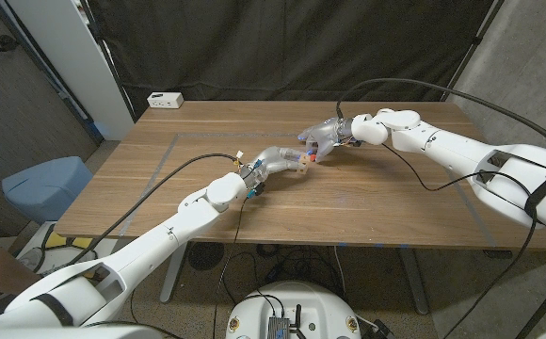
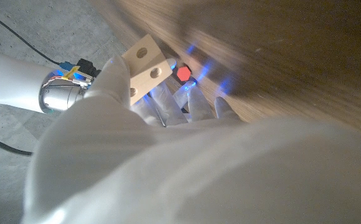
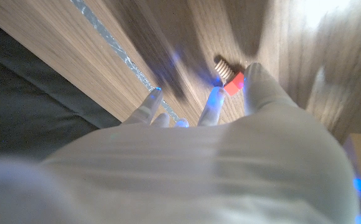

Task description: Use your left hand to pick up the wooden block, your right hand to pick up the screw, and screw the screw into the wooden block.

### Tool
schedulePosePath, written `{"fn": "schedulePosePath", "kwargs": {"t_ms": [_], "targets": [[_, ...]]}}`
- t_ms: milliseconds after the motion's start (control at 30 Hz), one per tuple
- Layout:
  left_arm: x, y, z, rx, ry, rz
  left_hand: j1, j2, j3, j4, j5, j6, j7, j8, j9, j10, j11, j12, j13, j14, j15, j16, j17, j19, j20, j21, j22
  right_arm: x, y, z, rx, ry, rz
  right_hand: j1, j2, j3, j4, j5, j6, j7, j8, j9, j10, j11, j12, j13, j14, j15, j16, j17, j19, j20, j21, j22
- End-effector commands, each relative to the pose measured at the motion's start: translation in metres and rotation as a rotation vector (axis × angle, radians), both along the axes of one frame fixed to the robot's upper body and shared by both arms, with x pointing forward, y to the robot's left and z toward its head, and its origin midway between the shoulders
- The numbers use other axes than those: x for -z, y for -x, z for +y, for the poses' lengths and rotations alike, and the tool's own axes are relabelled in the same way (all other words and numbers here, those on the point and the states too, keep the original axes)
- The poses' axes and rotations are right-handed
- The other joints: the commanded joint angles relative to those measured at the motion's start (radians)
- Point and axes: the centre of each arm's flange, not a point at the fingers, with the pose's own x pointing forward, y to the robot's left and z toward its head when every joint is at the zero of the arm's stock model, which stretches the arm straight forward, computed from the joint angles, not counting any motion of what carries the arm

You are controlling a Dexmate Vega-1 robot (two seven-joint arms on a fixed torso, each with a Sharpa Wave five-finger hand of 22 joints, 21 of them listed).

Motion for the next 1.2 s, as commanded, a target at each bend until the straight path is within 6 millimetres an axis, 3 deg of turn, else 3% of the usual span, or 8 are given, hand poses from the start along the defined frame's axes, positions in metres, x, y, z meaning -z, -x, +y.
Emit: {"fn": "schedulePosePath", "kwargs": {"t_ms": [33,1200], "targets": [[0.0003,0.0004,-0.0028,-0.002,-0.004,0.002,-0.001,0.011,0.004,0.005,0.005,0.024,0.003,0.005,0.003,0.007,-0.003,-0.002,0.001,0.008,-0.078,-0.002,0.003,-0.001,-0.001,0.002,0.005,0.0043,0.0000,0.0025,-0.018,-0.016,-0.007,0.013,-0.003,0.010,-0.002,-0.004,0.018,0.004,0.012,0.005,0.015,-0.005,0.004,0.001,0.018,-0.028,0.006,0.005,0.018,-0.058,0.004,0.001],[-0.0002,-0.0028,-0.0112,0.007,-0.013,0.011,-0.007,0.025,0.000,0.008,0.009,0.025,0.008,0.001,0.004,0.008,-0.003,-0.010,0.004,0.009,-0.076,-0.002,0.003,-0.001,0.001,0.003,0.006,0.0028,-0.0055,0.0029,-0.022,-0.024,-0.021,0.040,0.004,0.020,-0.001,-0.004,0.081,0.016,0.068,0.027,0.072,-0.023,0.005,0.001,0.068,-0.057,0.007,0.008,0.062,-0.081,-0.005,0.001]]}}
